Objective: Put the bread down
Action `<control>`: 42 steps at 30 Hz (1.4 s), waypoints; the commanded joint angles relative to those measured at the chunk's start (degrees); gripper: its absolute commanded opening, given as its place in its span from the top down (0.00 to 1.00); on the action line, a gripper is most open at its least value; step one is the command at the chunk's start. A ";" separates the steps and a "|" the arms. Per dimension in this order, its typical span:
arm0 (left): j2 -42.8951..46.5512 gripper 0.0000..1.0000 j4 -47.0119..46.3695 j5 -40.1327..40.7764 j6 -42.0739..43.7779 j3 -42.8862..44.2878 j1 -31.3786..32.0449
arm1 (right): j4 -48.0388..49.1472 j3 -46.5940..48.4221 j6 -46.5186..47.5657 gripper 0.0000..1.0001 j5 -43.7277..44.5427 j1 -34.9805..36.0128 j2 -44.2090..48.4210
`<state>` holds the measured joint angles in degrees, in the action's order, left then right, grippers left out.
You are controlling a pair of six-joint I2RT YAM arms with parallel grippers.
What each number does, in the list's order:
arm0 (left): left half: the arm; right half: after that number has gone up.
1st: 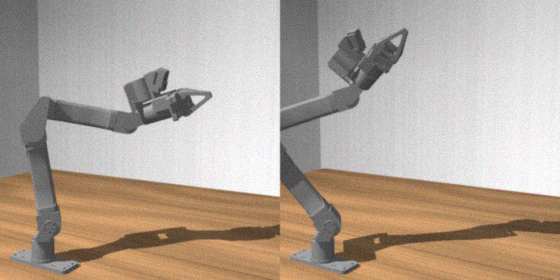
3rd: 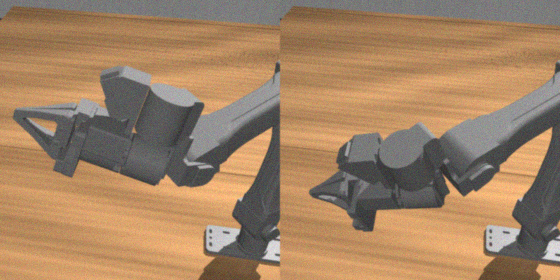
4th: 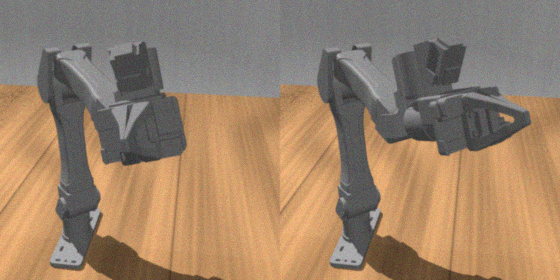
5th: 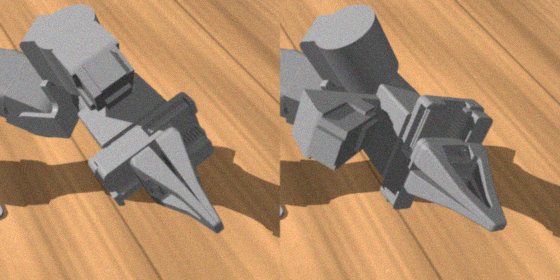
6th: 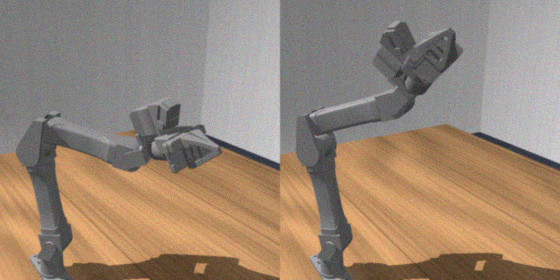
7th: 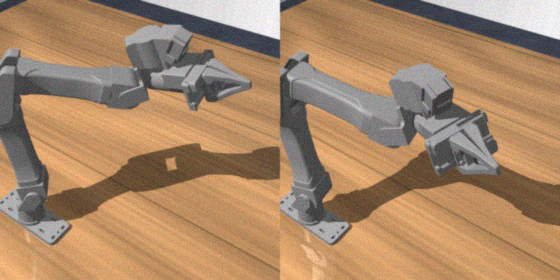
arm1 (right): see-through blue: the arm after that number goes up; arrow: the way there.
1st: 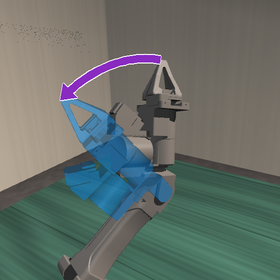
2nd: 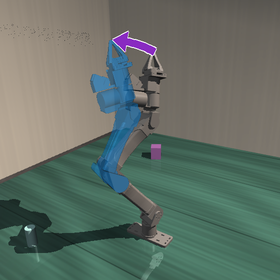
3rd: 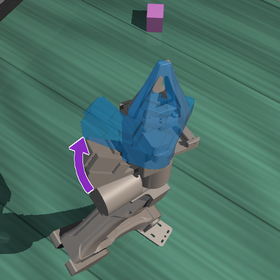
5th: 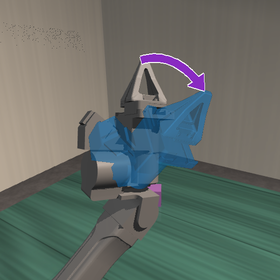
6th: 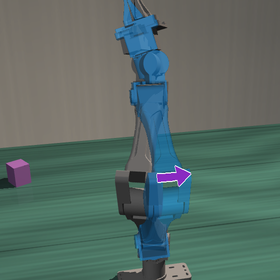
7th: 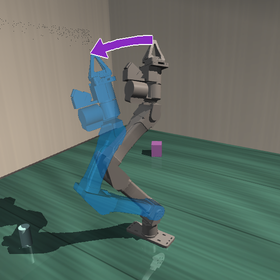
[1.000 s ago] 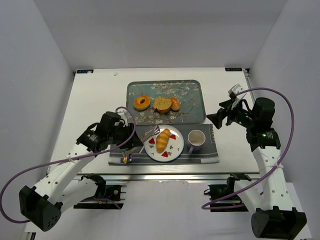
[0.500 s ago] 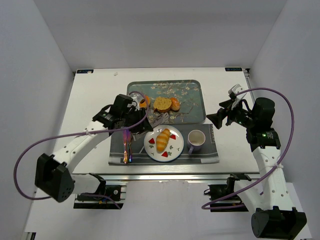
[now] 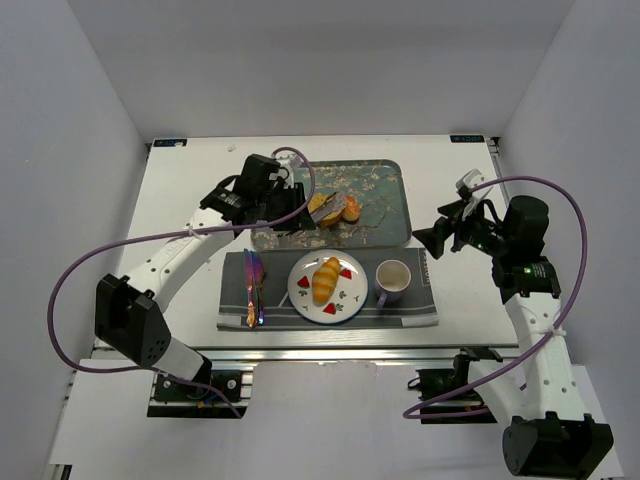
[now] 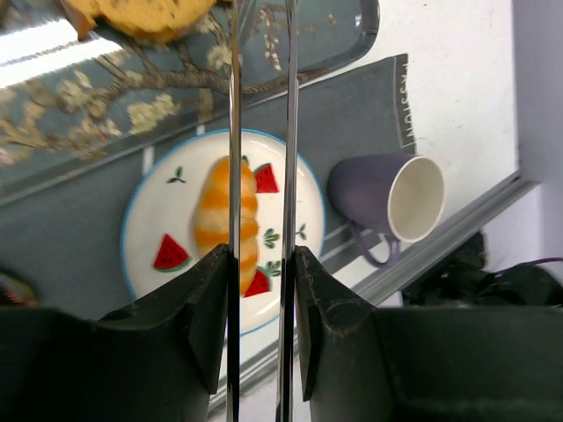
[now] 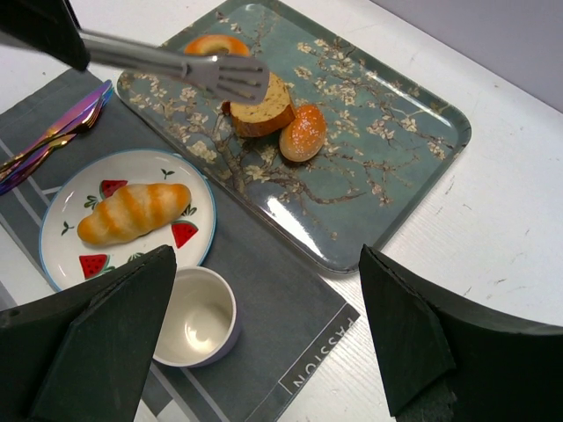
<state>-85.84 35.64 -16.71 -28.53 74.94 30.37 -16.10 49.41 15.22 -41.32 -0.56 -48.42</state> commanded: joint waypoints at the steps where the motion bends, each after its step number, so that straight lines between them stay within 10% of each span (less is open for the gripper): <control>1: 1.47 0.58 5.49 2.63 9.01 4.42 0.48 | 1.68 -0.72 -0.10 0.11 -0.43 0.29 0.52; 42: -16.29 0.54 11.73 43.24 22.47 14.80 19.29 | 1.86 -0.89 -0.37 0.11 -1.66 0.29 0.44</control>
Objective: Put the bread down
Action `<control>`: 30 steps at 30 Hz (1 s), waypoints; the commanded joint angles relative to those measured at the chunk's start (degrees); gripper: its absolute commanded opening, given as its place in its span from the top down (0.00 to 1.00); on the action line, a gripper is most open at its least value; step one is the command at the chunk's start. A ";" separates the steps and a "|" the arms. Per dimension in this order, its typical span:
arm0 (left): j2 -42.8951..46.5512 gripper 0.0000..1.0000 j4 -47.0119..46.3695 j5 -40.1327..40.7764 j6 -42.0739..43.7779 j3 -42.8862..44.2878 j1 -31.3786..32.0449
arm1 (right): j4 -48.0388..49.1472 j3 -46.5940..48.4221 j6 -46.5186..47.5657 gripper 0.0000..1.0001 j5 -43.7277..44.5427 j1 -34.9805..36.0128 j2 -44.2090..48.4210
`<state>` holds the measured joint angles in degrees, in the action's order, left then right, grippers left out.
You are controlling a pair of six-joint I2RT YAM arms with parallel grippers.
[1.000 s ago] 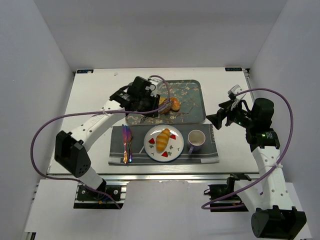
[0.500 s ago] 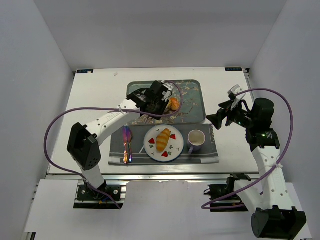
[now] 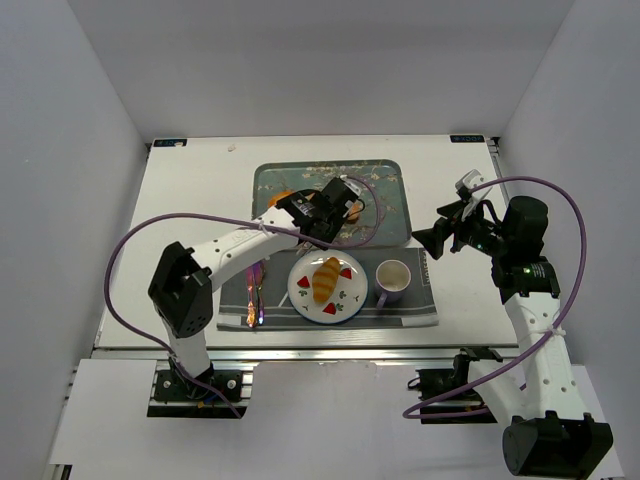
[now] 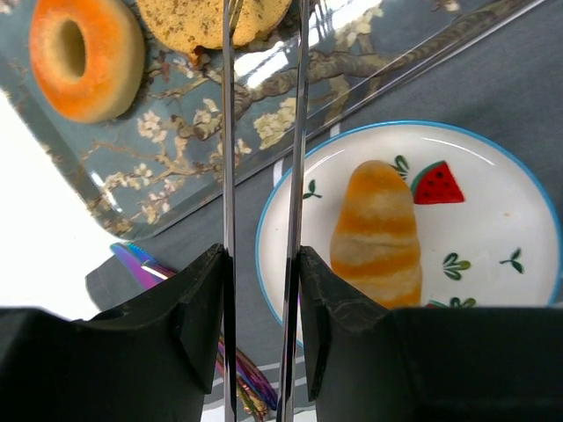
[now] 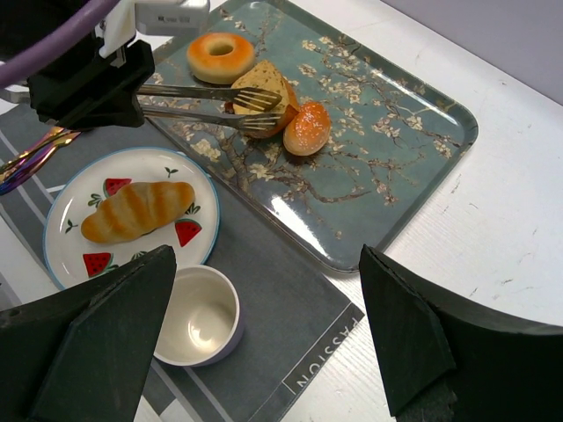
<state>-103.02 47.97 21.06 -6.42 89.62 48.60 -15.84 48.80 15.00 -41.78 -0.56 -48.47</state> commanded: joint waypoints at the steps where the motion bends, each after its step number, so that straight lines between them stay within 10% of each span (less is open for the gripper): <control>1: 0.81 0.55 -0.68 6.27 0.44 0.02 1.58 | 1.60 -0.37 -0.06 0.11 -1.20 0.29 0.48; 18: 3.88 0.99 -1.03 12.25 -1.40 -0.86 2.47 | 1.60 0.07 -0.24 0.11 -1.29 0.29 0.57; 30: 15.47 1.00 -0.59 3.82 -9.66 -2.96 2.38 | 1.51 0.25 -0.24 0.11 -1.37 0.29 0.57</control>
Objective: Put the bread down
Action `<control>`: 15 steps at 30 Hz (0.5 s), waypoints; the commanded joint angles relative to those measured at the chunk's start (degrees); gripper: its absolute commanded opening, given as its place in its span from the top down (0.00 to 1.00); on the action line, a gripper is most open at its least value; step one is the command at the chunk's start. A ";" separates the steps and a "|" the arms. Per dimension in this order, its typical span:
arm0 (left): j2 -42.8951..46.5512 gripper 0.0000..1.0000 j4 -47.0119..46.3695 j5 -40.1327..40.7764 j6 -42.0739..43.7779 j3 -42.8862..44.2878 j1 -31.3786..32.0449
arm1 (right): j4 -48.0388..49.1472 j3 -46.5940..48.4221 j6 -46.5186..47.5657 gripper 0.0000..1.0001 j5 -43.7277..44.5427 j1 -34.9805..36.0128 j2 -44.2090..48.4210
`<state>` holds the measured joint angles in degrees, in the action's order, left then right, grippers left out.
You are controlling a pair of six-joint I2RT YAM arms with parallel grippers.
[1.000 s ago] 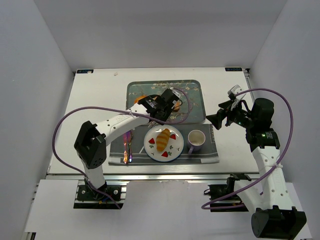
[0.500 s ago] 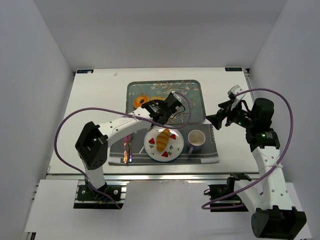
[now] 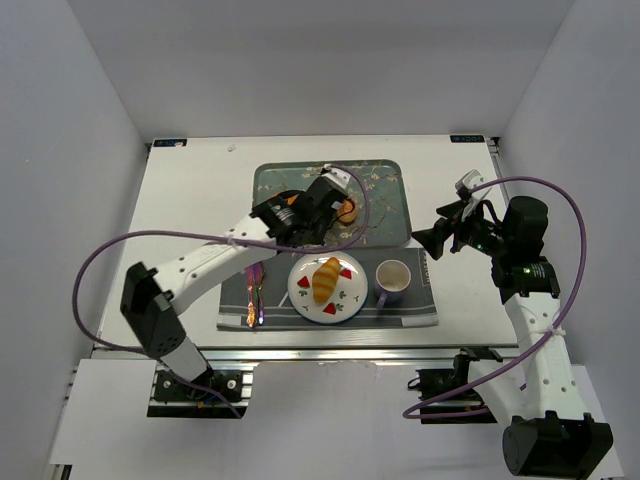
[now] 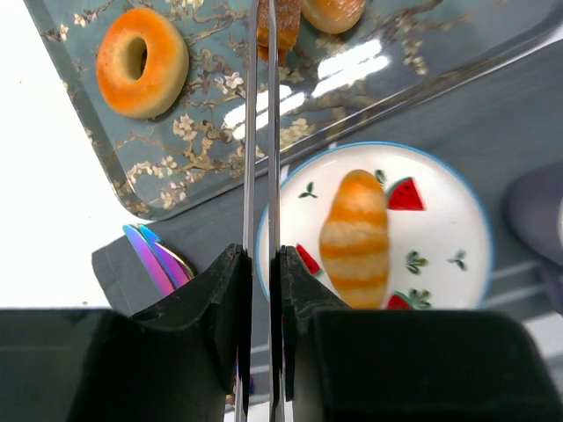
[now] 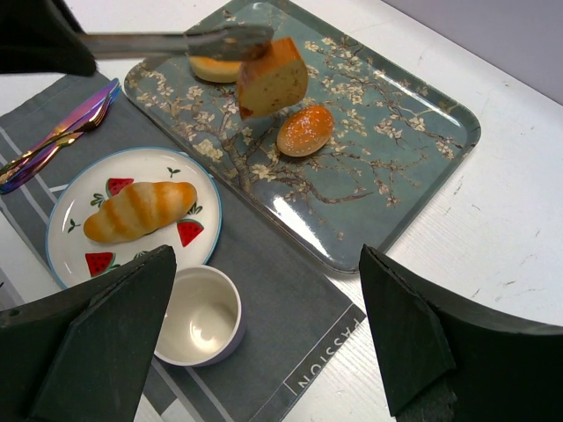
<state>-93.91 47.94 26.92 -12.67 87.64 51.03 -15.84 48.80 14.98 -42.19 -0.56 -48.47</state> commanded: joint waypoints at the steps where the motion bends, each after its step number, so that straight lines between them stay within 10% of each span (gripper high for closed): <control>1: 7.33 1.00 -0.74 -2.39 -3.94 -2.89 -0.05 | 1.42 0.25 -0.22 0.11 -0.96 0.29 0.57; 15: 26.75 1.00 -2.15 -13.19 -5.62 -17.39 -0.05 | 1.33 0.42 -0.22 0.11 -1.40 0.29 0.57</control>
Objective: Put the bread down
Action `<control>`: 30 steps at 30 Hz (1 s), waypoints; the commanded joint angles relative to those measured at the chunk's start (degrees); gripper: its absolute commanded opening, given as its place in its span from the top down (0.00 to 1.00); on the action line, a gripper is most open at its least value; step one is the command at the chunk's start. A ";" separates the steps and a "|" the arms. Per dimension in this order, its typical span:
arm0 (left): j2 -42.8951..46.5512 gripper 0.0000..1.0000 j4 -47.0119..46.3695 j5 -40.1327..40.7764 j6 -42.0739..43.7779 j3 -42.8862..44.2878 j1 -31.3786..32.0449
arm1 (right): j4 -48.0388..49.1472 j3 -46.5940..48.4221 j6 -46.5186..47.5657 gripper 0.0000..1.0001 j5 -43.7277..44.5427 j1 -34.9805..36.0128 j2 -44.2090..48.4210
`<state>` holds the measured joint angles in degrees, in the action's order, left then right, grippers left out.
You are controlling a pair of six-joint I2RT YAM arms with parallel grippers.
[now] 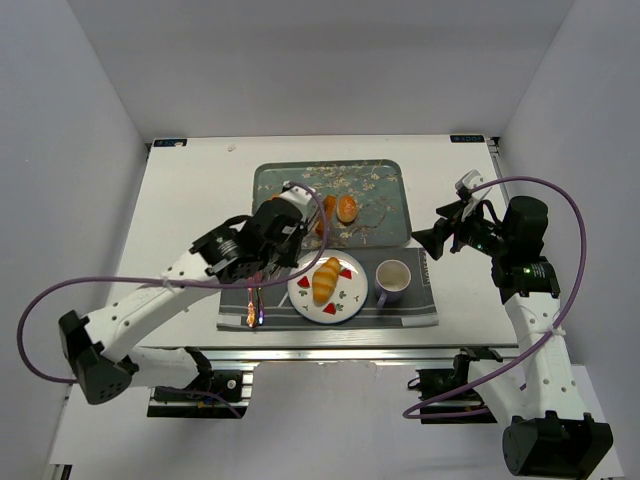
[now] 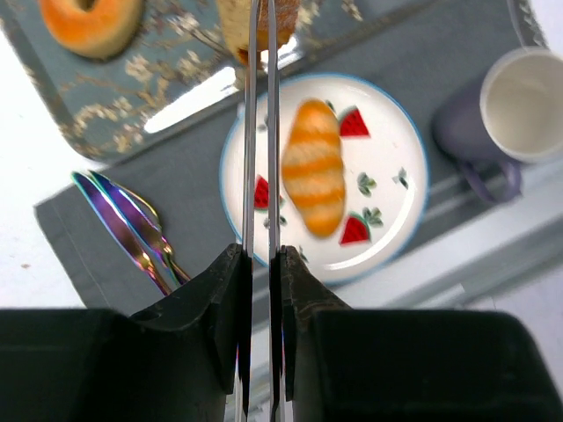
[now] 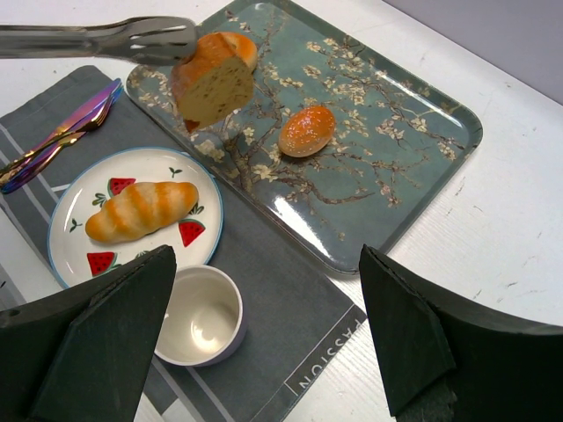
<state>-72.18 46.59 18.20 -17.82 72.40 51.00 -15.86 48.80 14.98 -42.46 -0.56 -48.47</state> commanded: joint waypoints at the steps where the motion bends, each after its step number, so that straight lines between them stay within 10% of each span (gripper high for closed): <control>1: 6.08 1.00 -0.45 -6.66 -0.72 -3.05 -0.03 | 1.44 0.51 -0.22 0.11 -1.14 0.29 0.57; 30: 10.04 0.96 10.19 -9.94 -5.20 -9.82 10.61 | 1.09 0.77 -0.57 0.11 -1.49 0.29 0.13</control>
<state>-63.66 56.45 7.94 -21.67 62.61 60.99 -15.94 48.80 14.94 -43.24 -0.56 -48.47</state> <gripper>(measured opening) 0.305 0.895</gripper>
